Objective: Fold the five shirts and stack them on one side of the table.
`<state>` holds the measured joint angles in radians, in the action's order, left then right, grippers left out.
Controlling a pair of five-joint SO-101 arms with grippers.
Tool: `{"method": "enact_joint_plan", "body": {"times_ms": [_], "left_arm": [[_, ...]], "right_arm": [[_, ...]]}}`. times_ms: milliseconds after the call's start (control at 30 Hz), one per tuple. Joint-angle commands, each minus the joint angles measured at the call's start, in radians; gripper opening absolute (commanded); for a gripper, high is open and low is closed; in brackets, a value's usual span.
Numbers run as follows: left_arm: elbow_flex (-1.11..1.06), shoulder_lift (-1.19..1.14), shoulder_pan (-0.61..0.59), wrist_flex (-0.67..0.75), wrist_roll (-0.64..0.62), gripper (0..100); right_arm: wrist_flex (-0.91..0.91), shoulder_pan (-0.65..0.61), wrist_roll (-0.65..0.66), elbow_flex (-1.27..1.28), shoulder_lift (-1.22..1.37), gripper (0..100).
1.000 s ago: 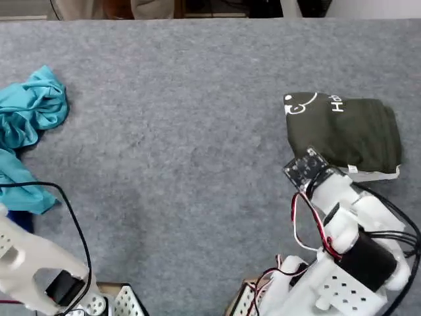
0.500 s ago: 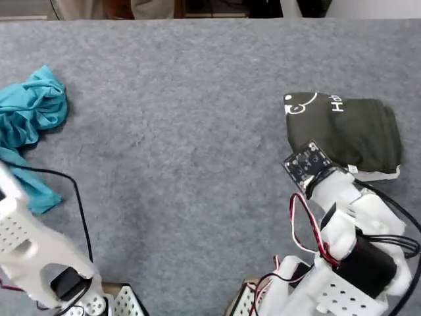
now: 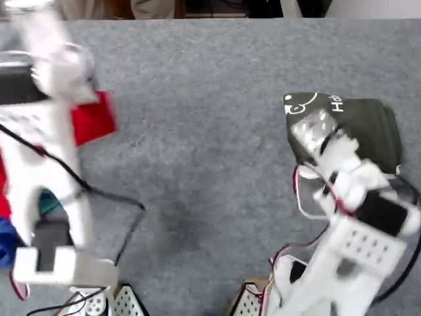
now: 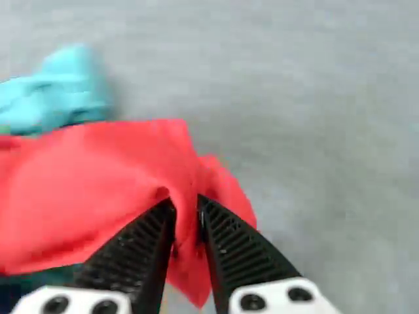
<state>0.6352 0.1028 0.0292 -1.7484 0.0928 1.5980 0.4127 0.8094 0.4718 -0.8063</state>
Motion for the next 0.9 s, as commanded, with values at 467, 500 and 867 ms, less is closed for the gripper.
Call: {"method": "enact_joint_plan", "body": {"times_ms": [467, 500, 867], "left_arm": [[-0.509, 0.240, 0.468, 0.029, -0.206, 29], [-0.488, 0.266, 0.434, 0.015, -0.206, 29], [-0.750, 0.719, -0.221, -0.002, -0.138, 29]], "right_arm": [[0.189, -0.360, -0.321, -0.964, 0.802, 19.0], [0.189, -0.395, -0.334, -0.980, 0.825, 19.1], [0.181, -0.978, -0.462, -1.102, 1.283, 19.1]]}}
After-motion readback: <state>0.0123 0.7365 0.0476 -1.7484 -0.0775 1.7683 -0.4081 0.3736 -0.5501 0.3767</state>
